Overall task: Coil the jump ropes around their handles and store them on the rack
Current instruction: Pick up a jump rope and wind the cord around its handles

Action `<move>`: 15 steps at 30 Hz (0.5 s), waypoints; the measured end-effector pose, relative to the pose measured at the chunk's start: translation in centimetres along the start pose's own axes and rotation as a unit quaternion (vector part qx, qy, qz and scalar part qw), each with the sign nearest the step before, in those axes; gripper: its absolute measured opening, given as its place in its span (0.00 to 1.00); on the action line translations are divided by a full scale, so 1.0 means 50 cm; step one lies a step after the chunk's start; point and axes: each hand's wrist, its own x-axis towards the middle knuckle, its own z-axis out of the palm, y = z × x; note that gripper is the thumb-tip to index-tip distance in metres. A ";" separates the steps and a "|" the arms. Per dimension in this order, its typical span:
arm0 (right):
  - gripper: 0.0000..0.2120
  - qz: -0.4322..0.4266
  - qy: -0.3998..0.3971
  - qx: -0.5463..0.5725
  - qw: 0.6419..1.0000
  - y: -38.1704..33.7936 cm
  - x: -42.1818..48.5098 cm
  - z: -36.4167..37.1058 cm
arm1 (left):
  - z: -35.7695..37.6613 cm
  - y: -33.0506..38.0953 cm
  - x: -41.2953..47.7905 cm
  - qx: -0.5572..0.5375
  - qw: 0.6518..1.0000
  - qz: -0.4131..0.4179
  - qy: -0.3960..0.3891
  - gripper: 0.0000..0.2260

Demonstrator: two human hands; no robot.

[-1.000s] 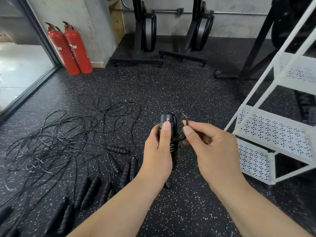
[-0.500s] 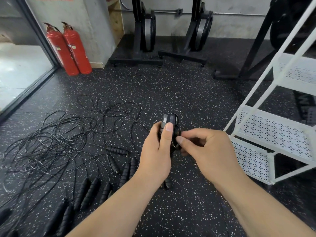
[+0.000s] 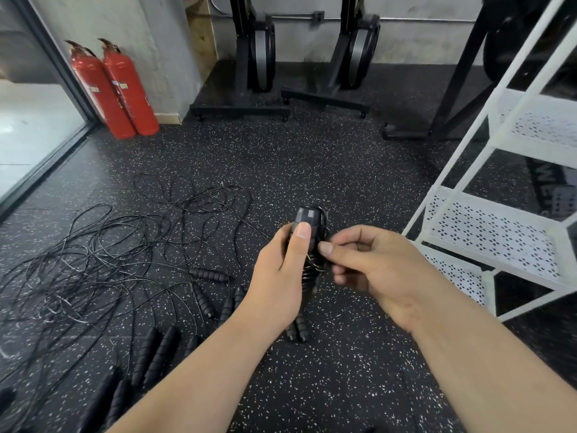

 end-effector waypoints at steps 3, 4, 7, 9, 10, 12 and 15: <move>0.11 -0.064 0.029 -0.040 0.997 0.001 -0.008 0.010 | 0.001 -0.004 0.005 0.001 0.999 -0.004 0.034 0.24; 0.10 -0.082 0.036 -0.037 0.995 0.003 -0.009 0.013 | 0.000 -0.005 0.006 0.009 0.999 0.003 0.044 0.24; 0.09 -0.089 0.045 0.002 0.995 0.005 -0.010 0.020 | 0.004 -0.007 0.003 0.029 0.998 0.021 0.047 0.26; 0.10 -0.053 0.038 0.031 0.997 0.007 -0.006 0.025 | 0.009 -0.008 -0.004 0.021 0.999 0.023 0.042 0.24; 0.11 -0.032 0.034 0.044 0.998 0.009 -0.004 0.027 | 0.010 -0.010 -0.006 0.020 0.999 0.026 0.042 0.23; 0.13 -0.010 0.034 0.064 0.997 0.016 -0.002 0.032 | 0.009 -0.012 -0.006 0.027 0.998 0.032 0.046 0.23; 0.09 -0.056 0.071 0.026 0.996 0.028 -0.007 0.040 | 0.005 -0.011 -0.002 0.030 0.997 0.027 0.060 0.25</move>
